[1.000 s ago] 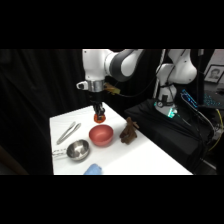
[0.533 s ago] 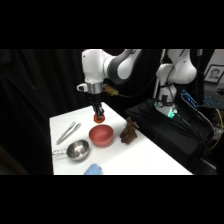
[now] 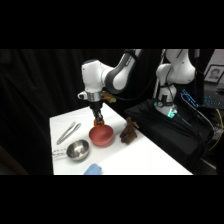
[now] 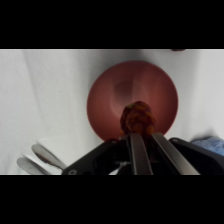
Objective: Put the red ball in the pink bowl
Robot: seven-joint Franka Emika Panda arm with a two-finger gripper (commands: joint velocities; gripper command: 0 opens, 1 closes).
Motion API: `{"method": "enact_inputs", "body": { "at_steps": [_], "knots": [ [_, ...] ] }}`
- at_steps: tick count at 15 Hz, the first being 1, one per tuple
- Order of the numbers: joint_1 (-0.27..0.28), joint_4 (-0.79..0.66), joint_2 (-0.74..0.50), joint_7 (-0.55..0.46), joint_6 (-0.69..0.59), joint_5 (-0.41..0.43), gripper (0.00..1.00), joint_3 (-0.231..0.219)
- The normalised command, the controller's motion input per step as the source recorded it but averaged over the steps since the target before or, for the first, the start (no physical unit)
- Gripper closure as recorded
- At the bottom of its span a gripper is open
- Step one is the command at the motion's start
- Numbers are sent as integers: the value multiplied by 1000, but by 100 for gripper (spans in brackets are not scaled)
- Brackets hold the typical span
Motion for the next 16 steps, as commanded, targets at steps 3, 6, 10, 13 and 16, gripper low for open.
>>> {"method": "enact_inputs", "body": {
  "at_steps": [3,6,10,13,16],
  "knots": [
    [-41,99,158,-150,130,108,98,47],
    [-42,112,154,-135,115,99,98,52],
    [-46,143,176,-119,113,94,98,56],
    [-51,162,175,-99,86,72,64,47],
    [-55,154,132,-85,69,62,40,45]
  ]
}}
